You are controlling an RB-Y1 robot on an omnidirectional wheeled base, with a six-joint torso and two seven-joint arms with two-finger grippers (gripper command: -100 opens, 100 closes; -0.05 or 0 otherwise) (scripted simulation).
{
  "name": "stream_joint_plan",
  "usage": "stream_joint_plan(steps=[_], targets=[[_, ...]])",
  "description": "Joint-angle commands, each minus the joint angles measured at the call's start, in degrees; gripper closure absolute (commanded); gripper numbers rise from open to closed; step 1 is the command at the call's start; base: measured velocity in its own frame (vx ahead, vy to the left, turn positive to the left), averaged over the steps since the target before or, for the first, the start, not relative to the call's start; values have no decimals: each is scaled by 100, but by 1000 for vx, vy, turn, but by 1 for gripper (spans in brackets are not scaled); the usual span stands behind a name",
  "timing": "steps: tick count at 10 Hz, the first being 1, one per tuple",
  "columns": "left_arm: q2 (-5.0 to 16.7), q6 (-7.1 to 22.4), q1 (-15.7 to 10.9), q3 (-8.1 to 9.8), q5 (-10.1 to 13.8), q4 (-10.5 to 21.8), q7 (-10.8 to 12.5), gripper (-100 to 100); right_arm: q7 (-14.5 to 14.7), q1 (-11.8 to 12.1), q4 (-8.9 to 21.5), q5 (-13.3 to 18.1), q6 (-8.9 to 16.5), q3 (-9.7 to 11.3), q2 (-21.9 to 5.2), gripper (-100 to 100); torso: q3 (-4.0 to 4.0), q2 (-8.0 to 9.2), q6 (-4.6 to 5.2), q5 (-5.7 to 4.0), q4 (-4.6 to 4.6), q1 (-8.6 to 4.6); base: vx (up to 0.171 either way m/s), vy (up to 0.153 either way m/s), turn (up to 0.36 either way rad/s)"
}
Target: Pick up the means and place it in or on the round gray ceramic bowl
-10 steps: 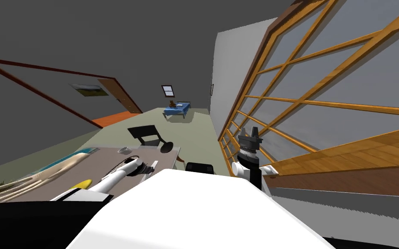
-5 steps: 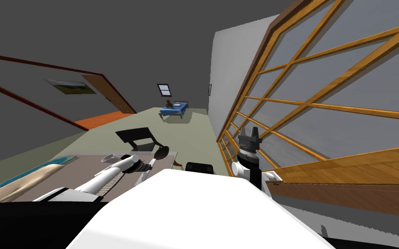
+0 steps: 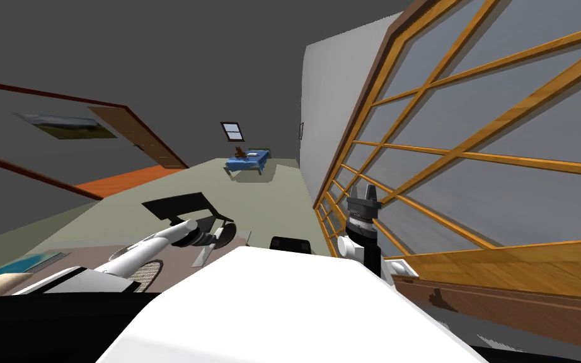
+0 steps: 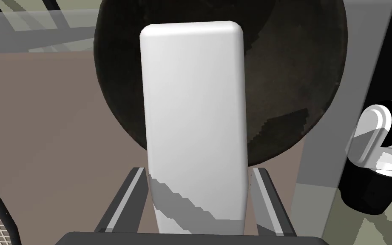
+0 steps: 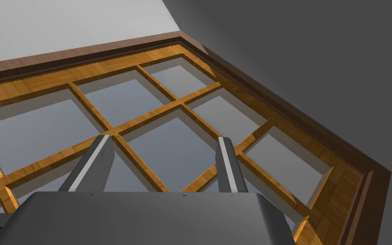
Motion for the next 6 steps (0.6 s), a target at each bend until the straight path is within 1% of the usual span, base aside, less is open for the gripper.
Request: stream_joint_plan(steps=[1,2,3,4,6], targets=[[168,129,61,-26,88,-176,170,100,0,0,0,0,0,0,0,0,0,0,0,0,0,0,137,-11,-89],[263,196,53,-43,137,-224,228,100,0,0,0,0,0,0,0,0,3,6,-2,2,0,0,118,-21,-63],[212,151,54,-29,106,-205,187,100,0,0,0,0,0,0,0,0,8,15,-5,0,2,-4,51,-8,-18],[226,167,47,-25,115,-218,205,-100,0,-1,0,0,0,0,0,0,20,40,-13,3,3,0,12,-1,-2],[224,165,45,-25,115,-218,204,-100,0,-2,0,0,0,0,0,0,36,66,-15,4,9,4,3,0,0]])
